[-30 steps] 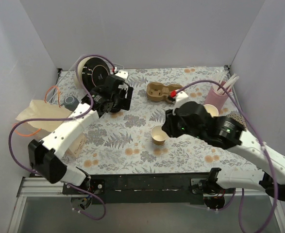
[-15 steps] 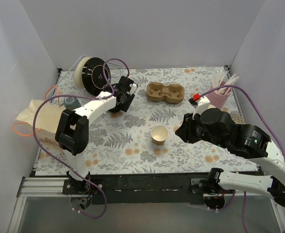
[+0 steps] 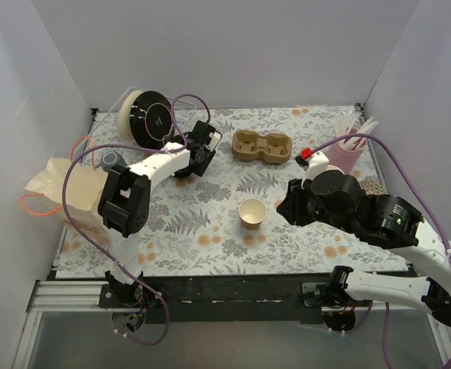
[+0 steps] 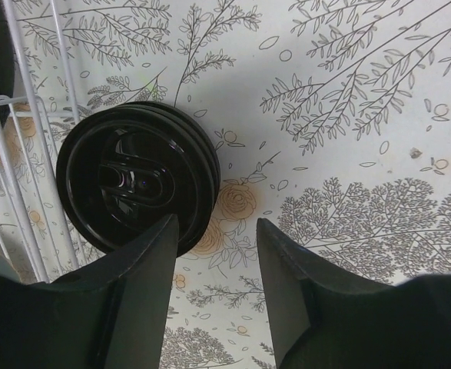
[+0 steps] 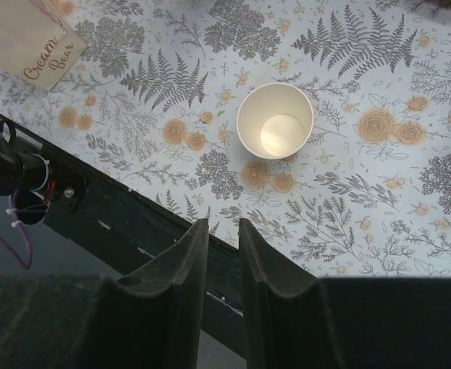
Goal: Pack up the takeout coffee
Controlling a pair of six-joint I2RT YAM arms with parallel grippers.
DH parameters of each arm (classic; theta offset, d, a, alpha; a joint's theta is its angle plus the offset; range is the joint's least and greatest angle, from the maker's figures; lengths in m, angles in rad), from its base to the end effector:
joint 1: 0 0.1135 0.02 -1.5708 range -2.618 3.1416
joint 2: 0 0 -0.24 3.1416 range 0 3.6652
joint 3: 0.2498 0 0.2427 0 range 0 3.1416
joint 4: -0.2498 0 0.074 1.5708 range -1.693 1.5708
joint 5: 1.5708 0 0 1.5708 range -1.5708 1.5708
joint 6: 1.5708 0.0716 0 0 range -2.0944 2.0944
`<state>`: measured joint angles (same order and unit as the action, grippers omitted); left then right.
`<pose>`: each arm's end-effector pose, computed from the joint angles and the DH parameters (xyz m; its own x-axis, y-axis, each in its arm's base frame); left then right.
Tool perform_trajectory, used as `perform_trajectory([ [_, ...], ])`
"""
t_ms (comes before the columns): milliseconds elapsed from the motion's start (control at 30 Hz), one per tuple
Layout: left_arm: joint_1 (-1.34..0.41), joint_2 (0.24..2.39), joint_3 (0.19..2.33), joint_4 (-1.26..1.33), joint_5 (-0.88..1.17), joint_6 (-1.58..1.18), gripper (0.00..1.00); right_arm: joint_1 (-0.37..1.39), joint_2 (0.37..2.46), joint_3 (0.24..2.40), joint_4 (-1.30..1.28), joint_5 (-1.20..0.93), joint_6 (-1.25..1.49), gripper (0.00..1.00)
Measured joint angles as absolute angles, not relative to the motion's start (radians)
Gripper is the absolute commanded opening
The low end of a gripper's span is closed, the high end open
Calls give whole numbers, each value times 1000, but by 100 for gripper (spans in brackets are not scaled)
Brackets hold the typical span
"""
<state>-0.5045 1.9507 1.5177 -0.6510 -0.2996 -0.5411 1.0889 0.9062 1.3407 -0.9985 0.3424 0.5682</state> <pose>0.3729 -0.1817 0.1663 -0.8388 -0.0990 -0.5353 -0.1063 0.9942 -0.0174 0.1045 0.1480 0.3802 -0.5872 -0.0290 -0.8089 -0.4594 0.8348 0.3035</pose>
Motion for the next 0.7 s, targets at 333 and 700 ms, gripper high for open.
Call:
perform_trajectory([
  [333, -484, 1977, 1521, -649, -308, -524, 37, 1089, 912, 1342, -1024, 360, 562, 31],
  [700, -482, 2035, 1536, -648, -307, -519, 27, 1089, 912, 1346, -1046, 372, 561, 30],
])
